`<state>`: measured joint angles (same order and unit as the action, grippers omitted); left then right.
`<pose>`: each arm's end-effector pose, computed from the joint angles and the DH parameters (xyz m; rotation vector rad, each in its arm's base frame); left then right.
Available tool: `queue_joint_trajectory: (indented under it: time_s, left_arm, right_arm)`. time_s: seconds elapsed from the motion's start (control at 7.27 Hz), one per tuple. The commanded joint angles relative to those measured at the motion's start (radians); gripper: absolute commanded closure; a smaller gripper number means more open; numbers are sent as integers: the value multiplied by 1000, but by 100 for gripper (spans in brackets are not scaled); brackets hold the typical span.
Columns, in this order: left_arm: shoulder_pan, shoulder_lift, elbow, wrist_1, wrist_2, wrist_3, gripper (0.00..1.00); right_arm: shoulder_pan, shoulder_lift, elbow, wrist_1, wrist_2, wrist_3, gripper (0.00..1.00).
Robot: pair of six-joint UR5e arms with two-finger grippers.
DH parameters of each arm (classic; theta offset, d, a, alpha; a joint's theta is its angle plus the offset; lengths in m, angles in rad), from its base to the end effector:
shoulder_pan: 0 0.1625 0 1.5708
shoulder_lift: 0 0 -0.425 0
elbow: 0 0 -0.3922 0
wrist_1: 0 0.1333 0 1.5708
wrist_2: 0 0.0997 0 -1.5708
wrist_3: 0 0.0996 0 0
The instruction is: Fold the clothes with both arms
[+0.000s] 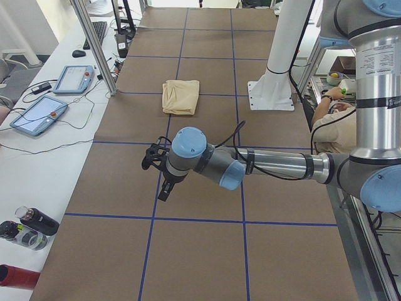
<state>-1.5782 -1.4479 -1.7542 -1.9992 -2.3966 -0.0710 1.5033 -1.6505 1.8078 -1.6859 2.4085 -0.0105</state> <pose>-0.0635 -0.4587 0.5734 0.4342 0.8222 0.1291 0.0284 -0.4589 0.5871 0.0158 -0.8387 -0.0910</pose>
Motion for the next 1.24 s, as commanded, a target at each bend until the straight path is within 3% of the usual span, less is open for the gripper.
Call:
queue_joint_trajectory:
  time_s: [0.0, 1.1]
  left_arm:
    - [0, -2, -1, 0, 0, 0, 0]
    - [1, -5, -2, 0, -1, 0, 0]
  right_arm:
    - [0, 1, -2, 0, -2, 4, 0]
    - [0, 14, -2, 0, 1, 3, 0]
